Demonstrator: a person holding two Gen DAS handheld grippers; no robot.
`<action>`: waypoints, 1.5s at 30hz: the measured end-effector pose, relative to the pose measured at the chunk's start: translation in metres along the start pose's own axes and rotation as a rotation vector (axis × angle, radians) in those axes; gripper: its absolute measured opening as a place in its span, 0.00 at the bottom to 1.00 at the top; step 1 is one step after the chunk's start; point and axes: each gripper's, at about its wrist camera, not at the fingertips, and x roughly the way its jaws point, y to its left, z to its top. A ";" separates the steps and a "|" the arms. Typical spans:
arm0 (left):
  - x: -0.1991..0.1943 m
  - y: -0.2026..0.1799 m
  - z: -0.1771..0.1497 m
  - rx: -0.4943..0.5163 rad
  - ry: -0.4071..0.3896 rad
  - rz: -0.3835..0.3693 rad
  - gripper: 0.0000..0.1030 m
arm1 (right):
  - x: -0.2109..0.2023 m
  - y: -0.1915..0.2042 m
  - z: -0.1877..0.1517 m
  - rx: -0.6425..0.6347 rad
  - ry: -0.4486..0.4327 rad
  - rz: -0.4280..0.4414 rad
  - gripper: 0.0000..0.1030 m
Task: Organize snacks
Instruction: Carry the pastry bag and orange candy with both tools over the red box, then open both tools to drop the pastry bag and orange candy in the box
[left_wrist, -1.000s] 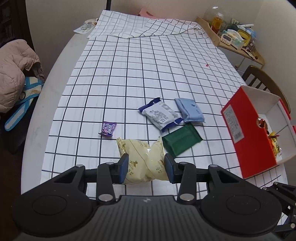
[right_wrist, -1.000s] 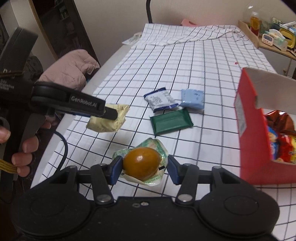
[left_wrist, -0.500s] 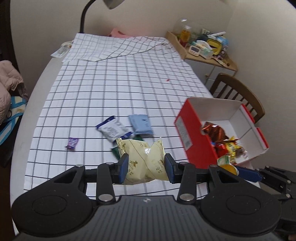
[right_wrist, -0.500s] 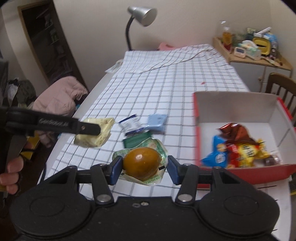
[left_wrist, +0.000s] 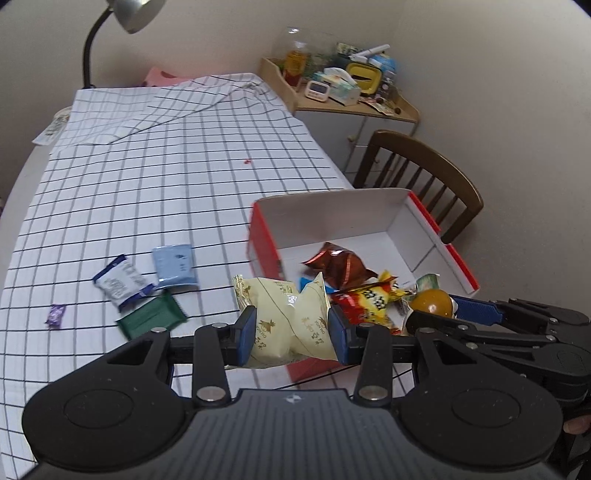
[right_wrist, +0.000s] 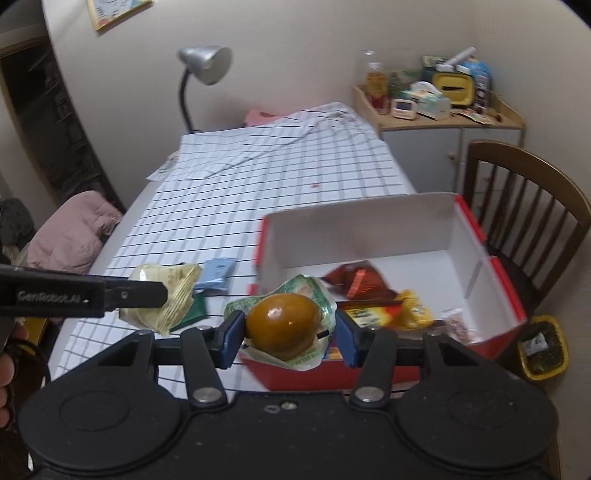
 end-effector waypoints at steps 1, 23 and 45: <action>0.005 -0.006 0.002 0.005 0.005 0.001 0.39 | 0.000 -0.008 0.001 0.009 0.002 -0.006 0.49; 0.115 -0.083 0.012 0.051 0.144 0.115 0.39 | 0.058 -0.117 0.014 0.050 0.118 -0.104 0.49; 0.149 -0.082 -0.001 0.022 0.201 0.161 0.39 | 0.085 -0.117 0.007 -0.029 0.197 -0.113 0.52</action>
